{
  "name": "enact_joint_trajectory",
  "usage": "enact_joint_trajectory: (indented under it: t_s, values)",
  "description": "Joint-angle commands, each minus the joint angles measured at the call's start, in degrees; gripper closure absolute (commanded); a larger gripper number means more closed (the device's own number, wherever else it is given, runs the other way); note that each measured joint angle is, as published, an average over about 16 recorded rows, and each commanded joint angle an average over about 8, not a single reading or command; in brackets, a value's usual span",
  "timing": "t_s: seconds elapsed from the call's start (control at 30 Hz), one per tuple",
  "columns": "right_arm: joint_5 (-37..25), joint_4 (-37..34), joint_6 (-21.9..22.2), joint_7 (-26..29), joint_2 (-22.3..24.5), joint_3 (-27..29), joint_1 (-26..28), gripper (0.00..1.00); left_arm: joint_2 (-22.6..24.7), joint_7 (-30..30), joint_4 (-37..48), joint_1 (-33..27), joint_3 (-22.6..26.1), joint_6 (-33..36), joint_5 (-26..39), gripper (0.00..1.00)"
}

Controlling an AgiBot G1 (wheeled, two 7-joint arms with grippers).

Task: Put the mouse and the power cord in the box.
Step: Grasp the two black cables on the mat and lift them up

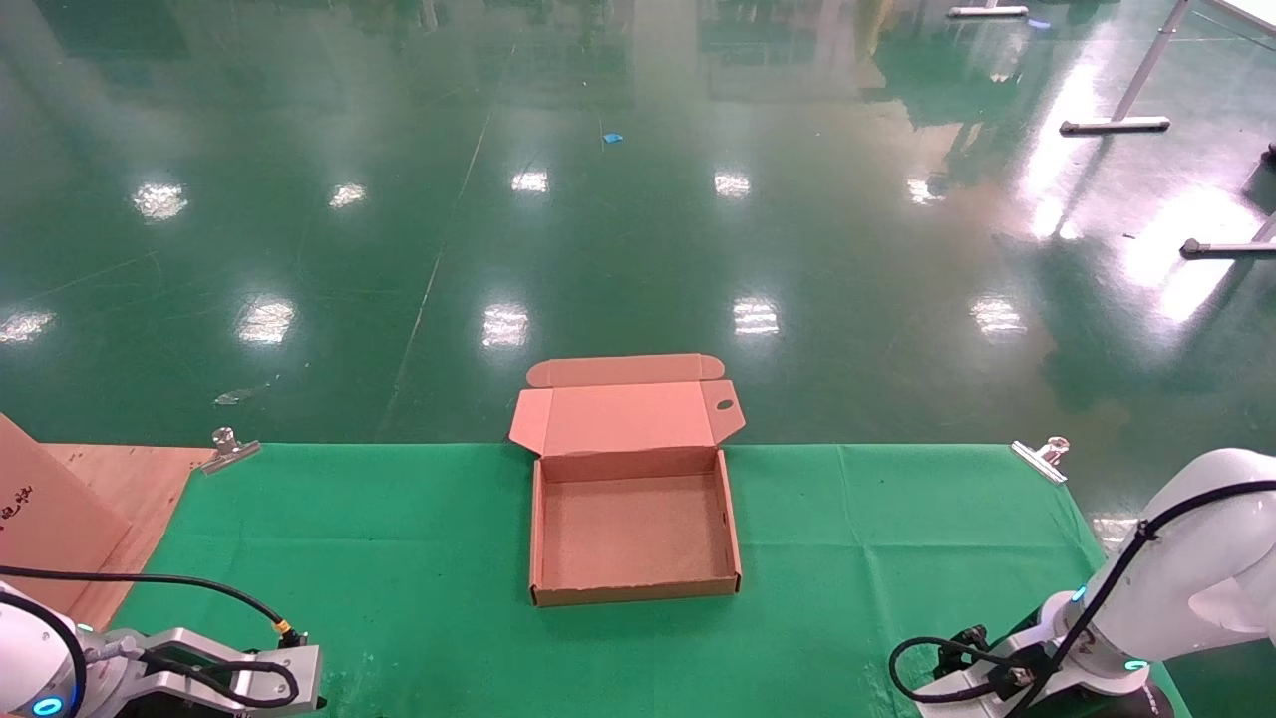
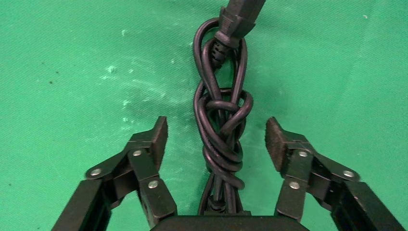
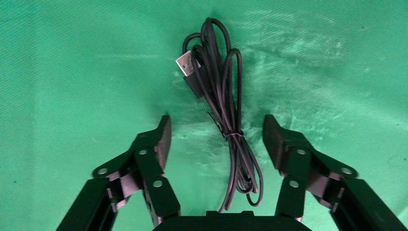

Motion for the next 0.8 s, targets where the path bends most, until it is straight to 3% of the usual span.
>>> enact_joint_trajectory:
  t_s: [0.03,0.8]
  values:
    - [0.13,-0.82,0.19,-0.49,-0.23,0.09,0.22,1.0,0.15,0.42,0.47,-0.13,0.01,0.05,0.01,1.0]
    - [1.17,-4.57,-1.05,-3.43,-0.36,0.79,2.99,1.0,0.06,3.69,3.26,-2.06,0.17,2.05,0.2,1.0]
